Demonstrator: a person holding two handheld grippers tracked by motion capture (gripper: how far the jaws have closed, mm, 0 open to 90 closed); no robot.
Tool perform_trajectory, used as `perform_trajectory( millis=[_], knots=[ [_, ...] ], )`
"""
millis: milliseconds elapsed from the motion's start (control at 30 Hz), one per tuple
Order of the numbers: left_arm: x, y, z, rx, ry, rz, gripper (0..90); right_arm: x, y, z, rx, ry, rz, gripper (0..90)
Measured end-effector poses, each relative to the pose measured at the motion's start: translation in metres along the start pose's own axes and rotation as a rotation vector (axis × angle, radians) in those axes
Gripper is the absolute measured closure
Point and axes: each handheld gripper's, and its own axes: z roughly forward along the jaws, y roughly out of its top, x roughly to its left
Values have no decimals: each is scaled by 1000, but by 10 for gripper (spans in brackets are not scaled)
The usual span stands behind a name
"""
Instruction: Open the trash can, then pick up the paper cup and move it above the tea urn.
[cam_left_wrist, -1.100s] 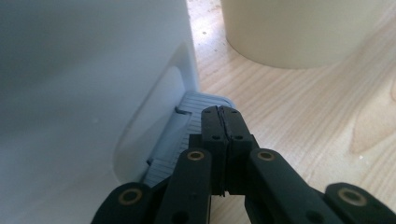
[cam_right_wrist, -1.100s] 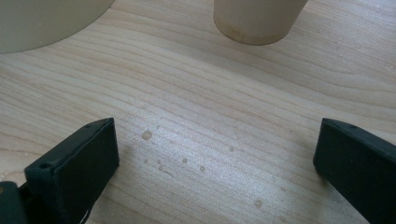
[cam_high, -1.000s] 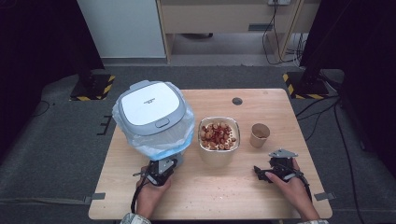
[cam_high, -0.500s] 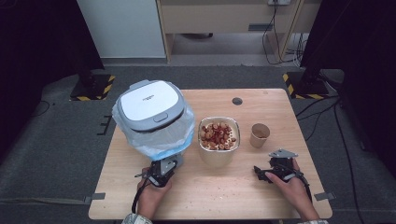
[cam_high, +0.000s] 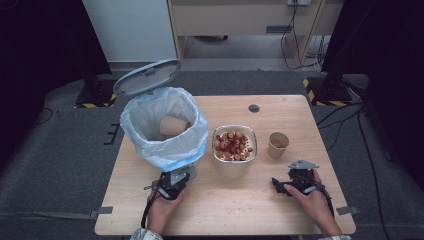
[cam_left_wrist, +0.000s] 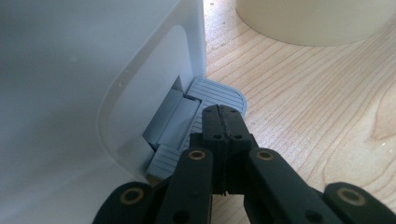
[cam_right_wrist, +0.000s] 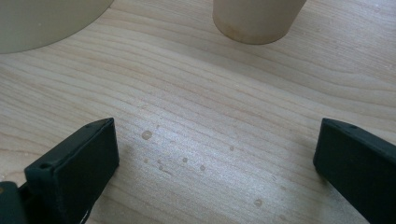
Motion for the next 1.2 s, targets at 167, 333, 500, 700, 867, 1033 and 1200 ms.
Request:
perform_trajectory(
  millis=[167,333,500,700,867,1033,1200],
  knots=[
    [0,0,0,4,-1,1,893,0,0,0,0,-3,4,6],
    [1,0,0,1,-5,-3,893,0,0,0,0,-3,4,6],
    [1,0,0,3,-6,-3,892,0,0,0,0,-2,3,6],
    [0,0,0,6,-4,-3,892,1,4,-1,14,11,-18,54],
    [0,0,0,6,-4,-5,893,3,8,-6,-28,14,-15,56],
    [1,0,0,3,-6,-9,892,0,17,-16,-73,5,26,86],
    [1,0,0,4,-8,-10,893,-7,28,-21,-67,10,33,100]
  ],
)
